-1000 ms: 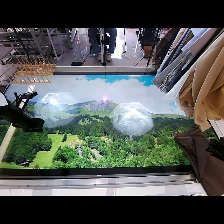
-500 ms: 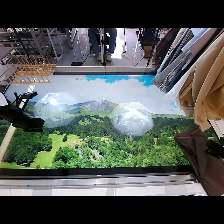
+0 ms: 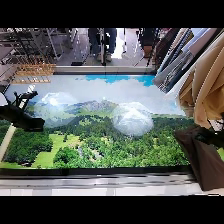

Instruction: Fold the clothes and pants, and hang the long-sleeved shirts on hangers.

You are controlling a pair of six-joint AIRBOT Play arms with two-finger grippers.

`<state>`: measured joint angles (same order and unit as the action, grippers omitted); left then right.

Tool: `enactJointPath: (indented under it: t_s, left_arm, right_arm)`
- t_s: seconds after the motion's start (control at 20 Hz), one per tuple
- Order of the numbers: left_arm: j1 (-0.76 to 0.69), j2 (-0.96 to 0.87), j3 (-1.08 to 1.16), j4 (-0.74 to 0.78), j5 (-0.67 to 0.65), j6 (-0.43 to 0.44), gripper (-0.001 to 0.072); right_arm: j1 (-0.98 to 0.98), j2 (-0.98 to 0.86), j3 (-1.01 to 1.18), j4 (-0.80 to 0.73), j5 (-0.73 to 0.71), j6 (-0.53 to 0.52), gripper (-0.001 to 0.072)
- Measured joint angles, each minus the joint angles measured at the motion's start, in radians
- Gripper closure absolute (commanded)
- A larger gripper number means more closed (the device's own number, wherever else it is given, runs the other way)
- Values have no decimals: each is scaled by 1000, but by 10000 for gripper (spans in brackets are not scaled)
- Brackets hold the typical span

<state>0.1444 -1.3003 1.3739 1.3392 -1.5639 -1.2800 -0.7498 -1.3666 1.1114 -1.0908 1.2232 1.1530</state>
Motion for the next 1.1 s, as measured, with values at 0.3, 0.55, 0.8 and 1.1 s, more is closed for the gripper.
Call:
enactJointPath:
  t_s: [0.3, 0.55, 0.8, 1.1]
  left_arm:
    - [0, 0, 0, 12, 2, 0, 700]
    - [0, 5, 0, 77, 64, -31, 701]
    - [14, 98, 0, 252, 189, -78, 700]
    - [40, 176, 0, 320, 397, -132, 700]
  right_arm:
    - [181, 13, 58, 42, 54, 92, 314]
    - [451, 24, 90, 179, 62, 112, 318]
    - [858, 25, 96, 3, -228, 111, 692]
    - [1054, 26, 97, -200, -608, 119, 610]
